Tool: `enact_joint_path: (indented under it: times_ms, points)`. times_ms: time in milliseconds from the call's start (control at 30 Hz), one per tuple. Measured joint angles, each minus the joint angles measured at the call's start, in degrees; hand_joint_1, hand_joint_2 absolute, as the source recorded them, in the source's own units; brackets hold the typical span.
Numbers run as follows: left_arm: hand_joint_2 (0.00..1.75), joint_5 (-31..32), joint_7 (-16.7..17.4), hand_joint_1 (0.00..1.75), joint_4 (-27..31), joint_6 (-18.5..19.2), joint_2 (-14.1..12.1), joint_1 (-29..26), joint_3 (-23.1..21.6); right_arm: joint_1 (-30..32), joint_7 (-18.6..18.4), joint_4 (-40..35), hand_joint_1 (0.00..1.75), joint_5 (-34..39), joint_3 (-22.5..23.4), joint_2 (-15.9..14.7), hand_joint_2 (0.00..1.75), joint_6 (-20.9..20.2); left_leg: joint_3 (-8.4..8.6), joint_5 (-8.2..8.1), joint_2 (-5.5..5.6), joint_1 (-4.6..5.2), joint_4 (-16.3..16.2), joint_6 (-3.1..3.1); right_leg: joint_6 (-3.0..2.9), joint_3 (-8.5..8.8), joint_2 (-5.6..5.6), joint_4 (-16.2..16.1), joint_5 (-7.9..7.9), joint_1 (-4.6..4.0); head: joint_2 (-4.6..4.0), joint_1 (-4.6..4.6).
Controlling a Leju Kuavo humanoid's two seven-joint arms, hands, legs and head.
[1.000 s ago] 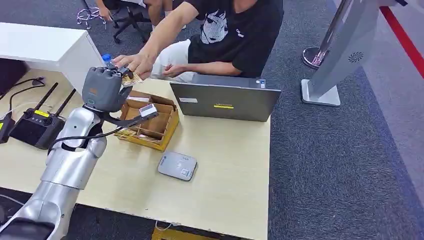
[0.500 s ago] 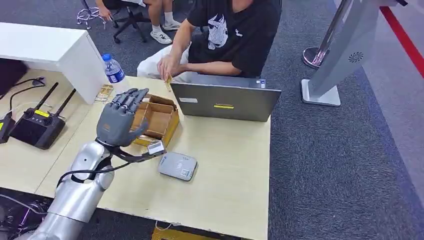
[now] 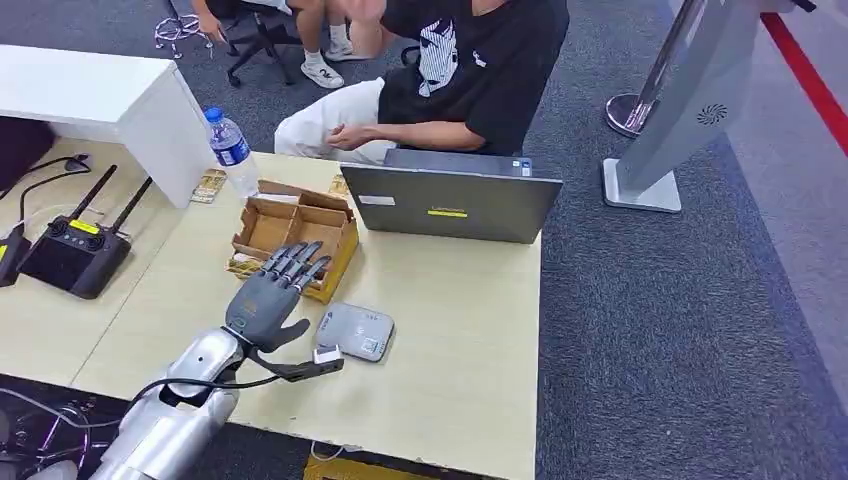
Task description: Pass the card to the sensor for recognition and then transmit it.
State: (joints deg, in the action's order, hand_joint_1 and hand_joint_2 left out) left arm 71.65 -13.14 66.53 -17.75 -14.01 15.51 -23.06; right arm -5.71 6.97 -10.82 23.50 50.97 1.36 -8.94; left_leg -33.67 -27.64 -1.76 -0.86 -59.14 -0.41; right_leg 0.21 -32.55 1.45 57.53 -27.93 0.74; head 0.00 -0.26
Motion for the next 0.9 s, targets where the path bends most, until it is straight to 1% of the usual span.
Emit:
enact_joint_path:
  times_ms: [167, 300, 500, 600, 700, 800, 900]
  points:
    - [1.75, -0.70, 0.94, 0.00, -1.44, -0.69, -0.09, 0.42, 0.00, 0.01, -0.07, -0.02, 0.00, -0.72, 0.00, 0.02, 1.75, 0.00, -0.01, 0.00, 0.00, 0.01, 0.00, 0.00, 0.00, 0.00, 0.00, 0.00, 0.00, 0.00, 0.00, 0.00]
    - [1.75, -0.55, 1.31, 0.00, -2.14, -1.99, -0.02, 0.82, 0.02, 0.02, -0.15, -0.02, 0.00, -0.77, 0.00, 0.02, 1.75, 0.02, -0.01, 0.00, 0.00, 0.01, 0.00, 0.00, 0.00, 0.00, 0.00, 0.00, 0.00, 0.01, 0.00, 0.00]
    - [1.75, -0.40, 1.68, 0.00, -2.69, -2.64, 0.28, 1.12, 0.02, 0.01, -0.20, -0.02, 0.00, -0.81, 0.00, 0.00, 1.75, 0.02, -0.01, 0.00, 0.00, 0.01, 0.00, 0.00, 0.00, 0.00, 0.00, 0.00, 0.00, 0.01, 0.00, 0.00]
    - [1.75, 0.48, 2.32, 0.00, -3.28, -3.82, 0.44, 1.52, 0.13, 0.01, -0.20, -0.02, 0.00, -0.92, 0.00, 0.00, 1.75, 0.02, -0.01, 0.00, 0.00, 0.01, 0.00, 0.00, 0.00, 0.00, 0.00, 0.00, 0.00, 0.00, 0.00, 0.00]
    - [1.75, 1.15, 3.21, 0.00, -4.92, -5.03, 0.61, 2.59, 0.79, 0.01, -0.22, -0.02, 0.00, -1.60, 0.00, 0.02, 1.75, 0.11, -0.01, 0.00, 0.00, 0.01, 0.00, 0.00, 0.00, 0.00, 0.00, 0.00, 0.00, 0.00, 0.00, 0.00]
    - [1.75, 1.22, 3.39, 0.00, -7.09, -5.09, 0.76, 3.85, 1.79, -0.01, -0.35, -0.02, 0.00, -1.88, 0.00, 0.00, 1.75, 0.26, -0.01, 0.00, 0.00, 0.01, 0.00, 0.00, 0.00, 0.00, 0.00, 0.00, 0.00, 0.00, 0.00, 0.00]
    - [1.75, 1.68, 3.61, 0.00, -9.38, -6.03, 0.83, 4.72, 3.00, 0.01, -0.37, -0.02, 0.00, -1.95, 0.00, 0.00, 1.75, 0.28, -0.01, 0.00, 0.00, 0.01, 0.00, 0.00, 0.00, 0.00, 0.00, 0.00, 0.00, 0.00, 0.00, 0.00]
